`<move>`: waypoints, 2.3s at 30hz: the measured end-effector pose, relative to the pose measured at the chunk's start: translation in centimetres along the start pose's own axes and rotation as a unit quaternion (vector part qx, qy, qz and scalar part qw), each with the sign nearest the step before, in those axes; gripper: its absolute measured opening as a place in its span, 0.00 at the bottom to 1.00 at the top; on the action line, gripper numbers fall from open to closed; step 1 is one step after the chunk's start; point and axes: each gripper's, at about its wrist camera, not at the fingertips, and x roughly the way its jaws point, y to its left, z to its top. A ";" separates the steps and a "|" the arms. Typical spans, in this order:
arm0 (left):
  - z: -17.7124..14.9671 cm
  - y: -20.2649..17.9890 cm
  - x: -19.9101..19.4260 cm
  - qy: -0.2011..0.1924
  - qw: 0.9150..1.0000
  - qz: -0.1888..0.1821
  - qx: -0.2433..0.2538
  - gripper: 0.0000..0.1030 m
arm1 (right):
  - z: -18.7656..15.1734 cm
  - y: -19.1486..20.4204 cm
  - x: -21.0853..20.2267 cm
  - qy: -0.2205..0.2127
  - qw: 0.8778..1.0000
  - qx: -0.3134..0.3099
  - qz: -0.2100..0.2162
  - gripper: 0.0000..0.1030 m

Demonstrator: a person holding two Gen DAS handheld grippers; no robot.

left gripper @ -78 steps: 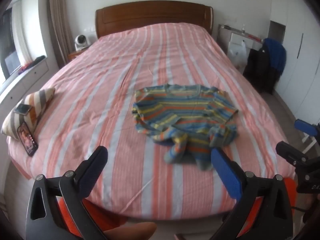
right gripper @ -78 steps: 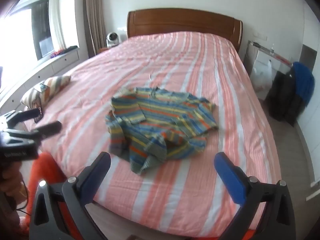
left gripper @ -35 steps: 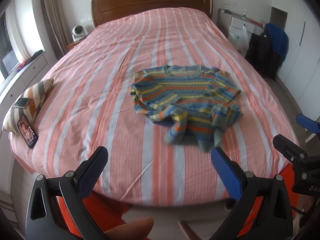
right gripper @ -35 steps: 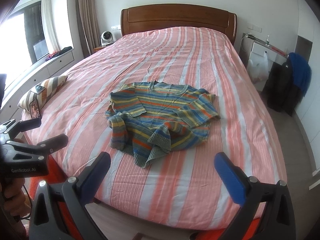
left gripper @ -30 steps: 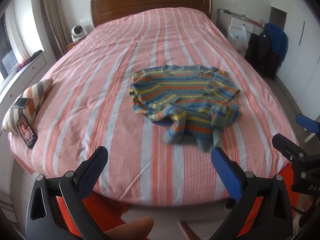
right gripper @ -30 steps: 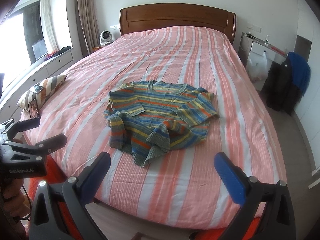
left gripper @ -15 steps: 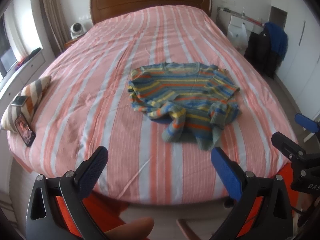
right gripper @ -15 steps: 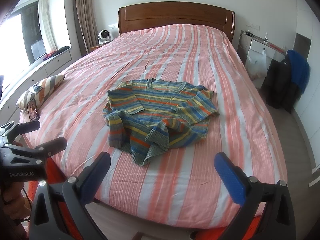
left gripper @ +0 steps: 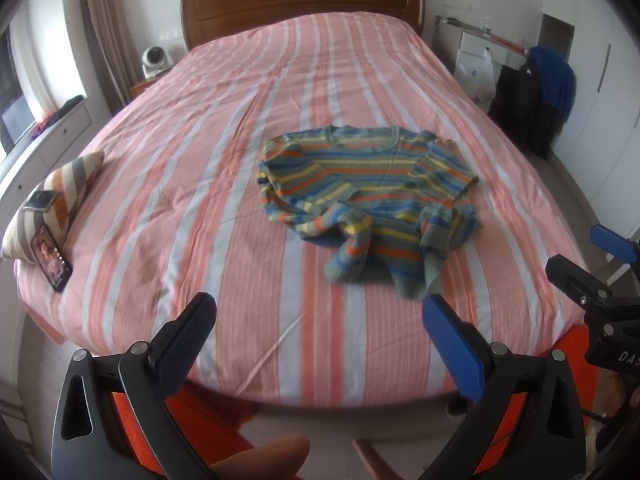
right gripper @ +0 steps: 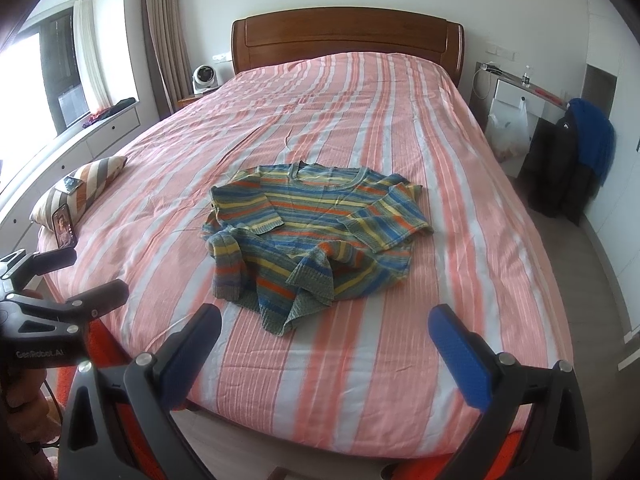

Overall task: Fold small clothes
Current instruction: 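Move both grippers toward the striped sweater on the bed, then grasp the sweater hem with the left gripper while the right gripper grasps the hem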

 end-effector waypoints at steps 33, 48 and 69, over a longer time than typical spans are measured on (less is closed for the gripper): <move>-0.8 0.9 1.8 0.013 1.000 0.015 -0.009 1.00 | -0.7 -1.0 1.2 0.008 0.995 -0.024 -0.096 0.99; -1.3 3.0 4.4 0.031 0.999 -0.010 -0.035 1.00 | -0.8 -2.0 1.6 -0.010 0.999 0.010 -0.039 0.99; -1.6 4.1 14.0 0.098 0.978 -0.186 0.004 0.04 | -1.7 -3.0 18.6 0.051 0.980 0.014 0.190 0.12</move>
